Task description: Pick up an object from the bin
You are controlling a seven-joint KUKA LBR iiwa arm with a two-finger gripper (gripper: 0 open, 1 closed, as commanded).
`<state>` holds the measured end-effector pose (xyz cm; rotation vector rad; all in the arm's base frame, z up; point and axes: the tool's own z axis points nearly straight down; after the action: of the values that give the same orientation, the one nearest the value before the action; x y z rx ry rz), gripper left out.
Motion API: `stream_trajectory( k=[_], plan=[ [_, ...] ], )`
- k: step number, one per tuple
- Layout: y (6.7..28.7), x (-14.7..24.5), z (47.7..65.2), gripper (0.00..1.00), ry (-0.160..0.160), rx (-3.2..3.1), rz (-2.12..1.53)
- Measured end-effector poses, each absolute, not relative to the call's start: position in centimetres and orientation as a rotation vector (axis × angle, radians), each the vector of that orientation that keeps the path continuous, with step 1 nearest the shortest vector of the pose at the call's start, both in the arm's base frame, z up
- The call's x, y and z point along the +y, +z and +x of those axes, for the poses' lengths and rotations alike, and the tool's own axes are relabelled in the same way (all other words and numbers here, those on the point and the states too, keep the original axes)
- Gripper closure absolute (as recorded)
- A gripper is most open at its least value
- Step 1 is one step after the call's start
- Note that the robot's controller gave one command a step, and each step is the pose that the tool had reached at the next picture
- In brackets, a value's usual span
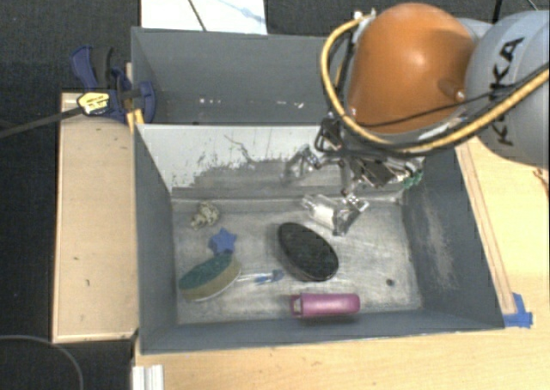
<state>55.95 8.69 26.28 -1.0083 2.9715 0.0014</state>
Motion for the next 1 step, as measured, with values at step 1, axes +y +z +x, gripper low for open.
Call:
stream_trajectory(
  k=[1],
  plan=[
    [12.62,6.84,54.7,0.0,0.004,2.748,-1.529]
  ],
)
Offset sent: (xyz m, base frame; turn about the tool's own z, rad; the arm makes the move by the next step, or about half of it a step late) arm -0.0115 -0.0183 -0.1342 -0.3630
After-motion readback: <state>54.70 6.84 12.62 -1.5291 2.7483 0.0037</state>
